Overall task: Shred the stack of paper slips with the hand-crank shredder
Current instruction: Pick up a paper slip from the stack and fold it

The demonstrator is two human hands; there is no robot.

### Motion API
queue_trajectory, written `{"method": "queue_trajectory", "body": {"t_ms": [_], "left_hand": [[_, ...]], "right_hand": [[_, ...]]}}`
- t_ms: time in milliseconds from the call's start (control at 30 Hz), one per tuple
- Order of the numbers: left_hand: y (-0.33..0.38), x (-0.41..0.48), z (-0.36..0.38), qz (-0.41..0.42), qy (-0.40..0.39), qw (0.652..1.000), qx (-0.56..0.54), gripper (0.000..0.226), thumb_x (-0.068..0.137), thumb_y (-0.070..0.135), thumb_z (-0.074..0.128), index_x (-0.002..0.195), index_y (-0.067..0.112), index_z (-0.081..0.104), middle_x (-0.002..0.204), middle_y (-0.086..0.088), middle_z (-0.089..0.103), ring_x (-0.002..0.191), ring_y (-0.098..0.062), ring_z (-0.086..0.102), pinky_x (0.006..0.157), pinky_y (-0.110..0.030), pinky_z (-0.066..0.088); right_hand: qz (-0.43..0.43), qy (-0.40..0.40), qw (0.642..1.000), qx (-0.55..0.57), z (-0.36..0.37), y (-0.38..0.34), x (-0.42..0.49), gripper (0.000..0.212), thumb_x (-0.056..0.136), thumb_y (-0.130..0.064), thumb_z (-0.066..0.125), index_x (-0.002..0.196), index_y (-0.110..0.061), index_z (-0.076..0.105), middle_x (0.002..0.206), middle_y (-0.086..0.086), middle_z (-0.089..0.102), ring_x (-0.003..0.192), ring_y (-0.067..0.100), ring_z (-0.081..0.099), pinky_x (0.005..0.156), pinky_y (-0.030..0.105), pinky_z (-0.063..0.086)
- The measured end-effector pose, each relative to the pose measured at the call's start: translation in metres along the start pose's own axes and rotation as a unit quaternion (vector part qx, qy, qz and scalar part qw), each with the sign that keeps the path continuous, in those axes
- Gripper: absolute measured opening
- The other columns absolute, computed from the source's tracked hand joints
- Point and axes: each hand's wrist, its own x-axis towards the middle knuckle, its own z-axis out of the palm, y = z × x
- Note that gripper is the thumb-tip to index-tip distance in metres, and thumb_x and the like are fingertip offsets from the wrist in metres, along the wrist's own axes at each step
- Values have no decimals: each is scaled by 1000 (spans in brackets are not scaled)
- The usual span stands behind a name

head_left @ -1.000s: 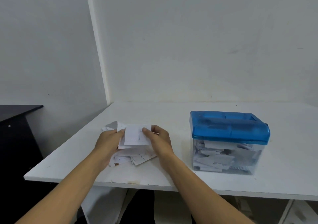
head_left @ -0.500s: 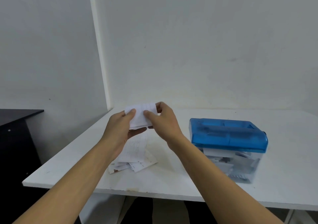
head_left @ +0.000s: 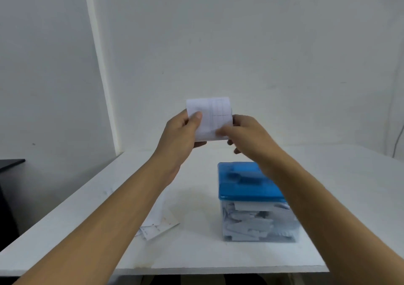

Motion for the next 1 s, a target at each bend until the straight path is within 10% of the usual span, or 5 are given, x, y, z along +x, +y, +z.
{"method": "queue_trajectory", "body": {"t_ms": [133,267,433,833,1000], "left_hand": [[-13,4,21,-13,-63,995,74,27,106,29,48,129,26,60,121,5,65,109,-15,63,90,-33,59],[-33,3,32,-18,-128,968,217,30,100,28,61,130,28,62,117,11,67,101,-7,63,88,-28,54],[-49,2,36,-22,-137,960,242,18,94,22,71,111,22,73,102,11,73,95,-8,68,82,-19,52],[-49,3,32,-3,-160,940,302,17,88,21,77,104,25,74,91,16,71,86,2,66,65,-6,44],[-51,3,36,-26,-169,937,305,14,92,32,71,102,21,73,100,13,69,94,-4,63,78,-19,50]], "right_hand": [[14,7,992,-124,-32,18,-3,34,90,-24,65,109,3,68,101,23,70,87,42,63,79,50,54],[33,-12,983,-181,-50,43,-8,17,90,-30,70,90,-14,77,84,14,72,67,21,59,63,31,46],[47,-23,978,-202,-57,67,-8,21,91,-32,71,102,-16,76,91,0,74,82,18,67,81,35,59],[24,-11,980,-196,-55,84,-10,24,94,-35,65,111,-18,71,90,-6,69,79,11,63,67,22,51],[13,-6,978,-207,-58,86,-13,24,96,-32,64,114,-17,71,88,-11,65,78,9,60,62,13,43]]}}
